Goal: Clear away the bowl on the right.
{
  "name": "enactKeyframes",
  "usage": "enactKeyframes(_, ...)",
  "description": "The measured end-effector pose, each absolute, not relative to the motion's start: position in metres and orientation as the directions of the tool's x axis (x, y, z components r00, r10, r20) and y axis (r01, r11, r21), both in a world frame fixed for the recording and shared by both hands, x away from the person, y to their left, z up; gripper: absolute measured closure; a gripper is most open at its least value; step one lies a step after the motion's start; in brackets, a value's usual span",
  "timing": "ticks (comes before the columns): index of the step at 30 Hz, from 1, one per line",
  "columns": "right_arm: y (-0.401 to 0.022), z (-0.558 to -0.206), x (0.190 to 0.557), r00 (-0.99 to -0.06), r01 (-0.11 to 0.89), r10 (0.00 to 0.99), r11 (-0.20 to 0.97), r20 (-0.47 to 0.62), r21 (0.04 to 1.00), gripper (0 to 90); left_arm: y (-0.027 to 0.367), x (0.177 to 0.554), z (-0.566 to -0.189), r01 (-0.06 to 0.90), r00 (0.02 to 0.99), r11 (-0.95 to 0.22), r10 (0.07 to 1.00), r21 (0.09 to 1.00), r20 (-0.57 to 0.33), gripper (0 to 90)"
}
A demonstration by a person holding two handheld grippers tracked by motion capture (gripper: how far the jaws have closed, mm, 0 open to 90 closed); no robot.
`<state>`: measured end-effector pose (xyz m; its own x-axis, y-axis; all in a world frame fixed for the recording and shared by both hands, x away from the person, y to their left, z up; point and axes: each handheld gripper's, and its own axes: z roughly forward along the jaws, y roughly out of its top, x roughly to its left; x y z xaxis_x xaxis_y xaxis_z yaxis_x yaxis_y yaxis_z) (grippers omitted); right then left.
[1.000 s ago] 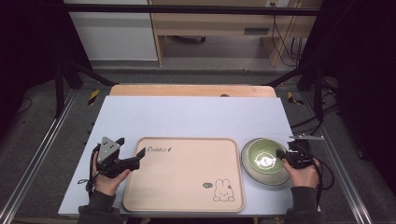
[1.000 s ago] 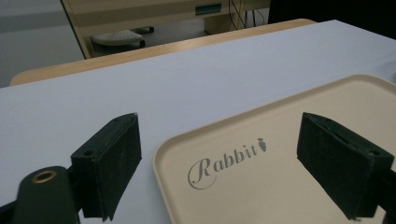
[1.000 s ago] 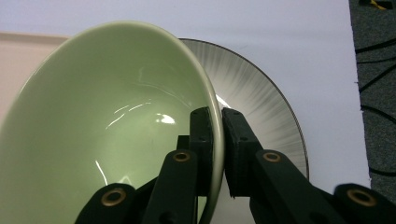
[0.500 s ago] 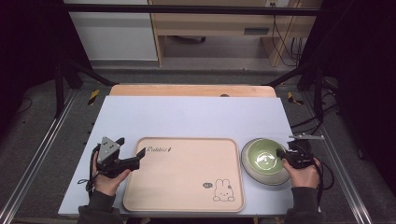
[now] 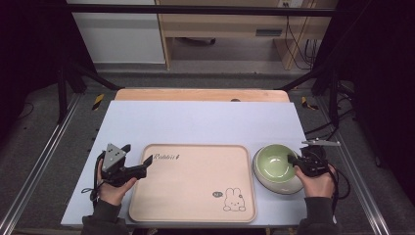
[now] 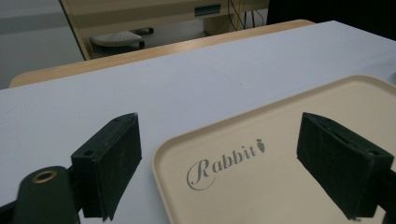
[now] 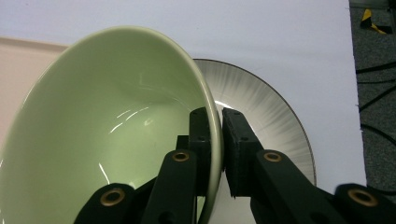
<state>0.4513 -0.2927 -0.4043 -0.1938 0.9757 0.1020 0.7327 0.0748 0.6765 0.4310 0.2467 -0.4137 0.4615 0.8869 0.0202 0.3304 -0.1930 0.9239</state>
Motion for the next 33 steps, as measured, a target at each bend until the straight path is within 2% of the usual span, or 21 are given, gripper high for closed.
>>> enactKeyframes(14,-0.273,-0.392,0.446,-0.275,0.699,0.955,0.121,0.109,0.705,82.8,0.246,0.430,-0.412,0.328,0.465,-0.196,0.885,0.924,0.023,13.6)
enactKeyframes(33,-0.246,-0.372,0.446,-0.320,0.661,0.940,0.134,0.116,0.738,82.8,0.242,0.428,-0.410,0.315,0.480,-0.202,0.877,0.927,0.027,13.6)
